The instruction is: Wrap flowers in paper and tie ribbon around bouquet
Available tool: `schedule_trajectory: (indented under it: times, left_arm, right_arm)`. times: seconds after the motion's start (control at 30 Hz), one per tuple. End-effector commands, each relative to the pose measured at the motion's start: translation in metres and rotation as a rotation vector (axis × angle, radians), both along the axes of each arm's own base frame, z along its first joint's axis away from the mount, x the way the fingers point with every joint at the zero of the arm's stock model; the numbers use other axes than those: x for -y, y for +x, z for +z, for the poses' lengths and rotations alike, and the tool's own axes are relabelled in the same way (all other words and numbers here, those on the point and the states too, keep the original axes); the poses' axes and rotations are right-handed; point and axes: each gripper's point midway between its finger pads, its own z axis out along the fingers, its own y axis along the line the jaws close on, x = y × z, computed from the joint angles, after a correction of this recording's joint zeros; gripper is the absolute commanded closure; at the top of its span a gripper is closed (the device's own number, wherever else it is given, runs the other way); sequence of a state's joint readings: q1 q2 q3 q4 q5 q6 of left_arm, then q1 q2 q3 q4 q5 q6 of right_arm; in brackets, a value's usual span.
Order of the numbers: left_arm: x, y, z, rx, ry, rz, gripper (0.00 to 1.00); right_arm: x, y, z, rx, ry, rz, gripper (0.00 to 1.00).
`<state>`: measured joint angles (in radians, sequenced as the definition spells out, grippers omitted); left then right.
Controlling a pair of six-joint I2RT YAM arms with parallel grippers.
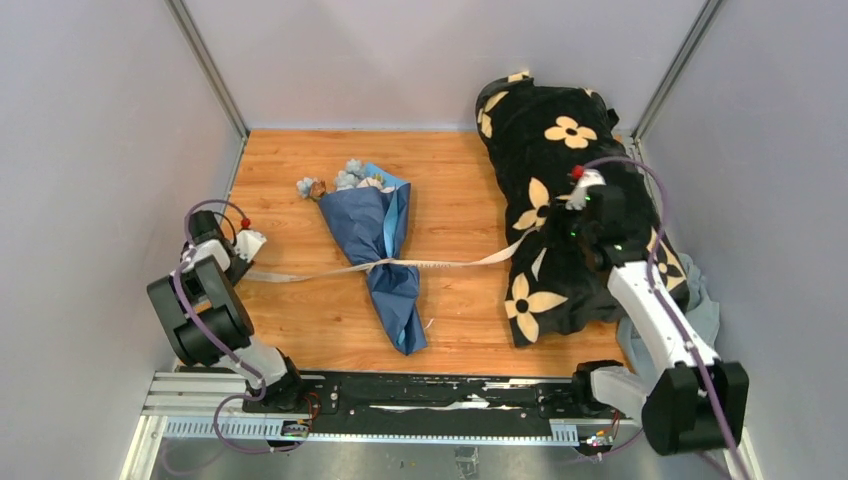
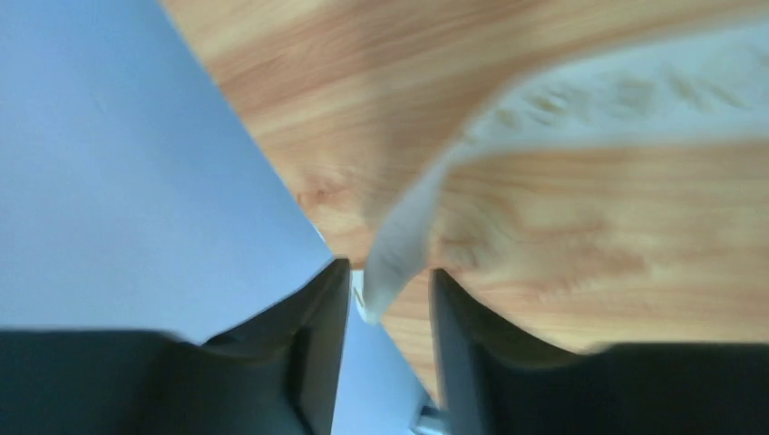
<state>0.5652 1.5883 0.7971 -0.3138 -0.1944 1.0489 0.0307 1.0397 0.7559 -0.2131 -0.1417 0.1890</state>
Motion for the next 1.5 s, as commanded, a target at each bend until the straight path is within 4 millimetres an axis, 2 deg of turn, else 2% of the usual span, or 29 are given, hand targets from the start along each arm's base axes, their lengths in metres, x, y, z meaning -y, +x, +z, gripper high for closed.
schedule_trajectory:
  times: [0.0, 0.03, 0.1, 0.17, 0.2, 0.27, 0.3, 0.37, 0.43, 0.47, 0.57, 0.67, 0.77, 0.8, 0.83, 0.87, 0.9, 0.93, 0.97, 1.03, 1.13, 1.17, 1.23, 1.33, 1.47]
  left_arm:
    - [0.076, 0.002, 0.024, -0.015, -0.238, -0.256, 0.41]
    - [0.088, 0.006, 0.037, 0.006, -0.235, -0.312, 0.32]
    - [0.112, 0.009, 0.056, 0.017, -0.251, -0.418, 0.28]
    - [0.147, 0.015, 0.071, 0.026, -0.288, -0.542, 0.27]
    - [0.168, 0.021, 0.079, 0.061, -0.314, -0.594, 0.26]
    - [0.217, 0.029, 0.083, 0.103, -0.418, -0.708, 0.26]
    - [0.236, 0.032, 0.08, 0.109, -0.465, -0.749, 0.26]
    - [0.259, 0.045, 0.069, 0.144, -0.498, -0.781, 0.25]
    - [0.271, 0.059, 0.054, 0.165, -0.475, -0.81, 0.25]
    - [0.274, 0.059, 0.047, 0.143, -0.465, -0.825, 0.25]
    - [0.277, 0.065, 0.03, 0.117, -0.432, -0.826, 0.25]
    - [0.278, 0.067, 0.015, 0.101, -0.412, -0.815, 0.24]
    - [0.281, 0.062, 0.001, 0.059, -0.418, -0.792, 0.24]
    - [0.282, 0.06, -0.002, 0.048, -0.425, -0.782, 0.24]
    - [0.283, 0.058, -0.004, 0.04, -0.431, -0.775, 0.28]
    - [0.283, 0.055, -0.005, 0.034, -0.434, -0.767, 0.38]
    - [0.281, 0.054, -0.005, 0.033, -0.432, -0.753, 0.6]
    - [0.278, 0.055, -0.003, 0.034, -0.421, -0.735, 0.9]
    - [0.273, 0.057, 0.0, 0.043, -0.395, -0.71, 1.0]
    - [0.254, 0.068, 0.009, 0.093, -0.313, -0.616, 1.0]
    - [0.218, 0.083, 0.022, 0.188, -0.257, -0.477, 1.0]
    - [0.201, 0.086, 0.026, 0.214, -0.238, -0.422, 1.0]
    - [0.165, 0.082, 0.028, 0.242, -0.195, -0.323, 1.0]
    - [0.122, 0.07, 0.023, 0.259, -0.125, -0.243, 1.0]
    - [0.074, 0.057, 0.017, 0.252, -0.057, -0.14, 1.0]
  right_arm:
    - [-0.064, -0.006, 0.017, -0.033, -0.217, 0.364, 0.34]
    - [-0.074, -0.005, 0.027, -0.011, -0.246, 0.423, 0.33]
    - [-0.105, -0.006, 0.05, 0.089, -0.266, 0.603, 0.32]
    - [-0.158, -0.023, 0.062, 0.235, -0.242, 0.91, 0.31]
    - [-0.184, -0.035, 0.061, 0.306, -0.224, 1.057, 0.29]
    - [-0.227, -0.055, 0.041, 0.42, -0.2, 1.324, 0.26]
    - [-0.24, -0.059, 0.027, 0.445, -0.203, 1.404, 0.26]
    - [-0.256, -0.051, -0.001, 0.427, -0.214, 1.47, 0.27]
    - [-0.267, -0.045, -0.029, 0.351, -0.207, 1.514, 0.28]
    - [-0.27, -0.046, -0.044, 0.311, -0.211, 1.533, 0.28]
    - [-0.284, -0.057, -0.075, 0.259, -0.215, 1.609, 0.28]
    - [-0.293, -0.054, -0.098, 0.234, -0.244, 1.604, 0.28]
    - [-0.304, -0.037, -0.112, 0.242, -0.267, 1.535, 0.31]
    - [-0.305, -0.031, -0.114, 0.242, -0.275, 1.504, 0.35]
    - [-0.305, -0.024, -0.115, 0.242, -0.284, 1.468, 0.45]
    - [-0.304, -0.018, -0.116, 0.239, -0.3, 1.428, 0.67]
    - [-0.301, -0.011, -0.112, 0.237, -0.317, 1.381, 0.88]
    - [-0.295, -0.003, -0.107, 0.237, -0.343, 1.325, 0.99]
    - [-0.288, 0.005, -0.1, 0.239, -0.366, 1.266, 1.0]
    - [-0.269, 0.021, -0.077, 0.257, -0.383, 1.134, 1.0]
    - [-0.238, 0.027, -0.056, 0.248, -0.36, 1.0, 1.0]
    - [-0.225, 0.026, -0.057, 0.212, -0.357, 0.957, 1.0]
    - [-0.2, 0.011, -0.075, 0.102, -0.327, 0.895, 1.0]
    - [-0.181, -0.014, -0.097, 0.02, -0.26, 0.828, 1.0]
    - [-0.158, -0.028, -0.111, -0.034, -0.183, 0.7, 1.0]
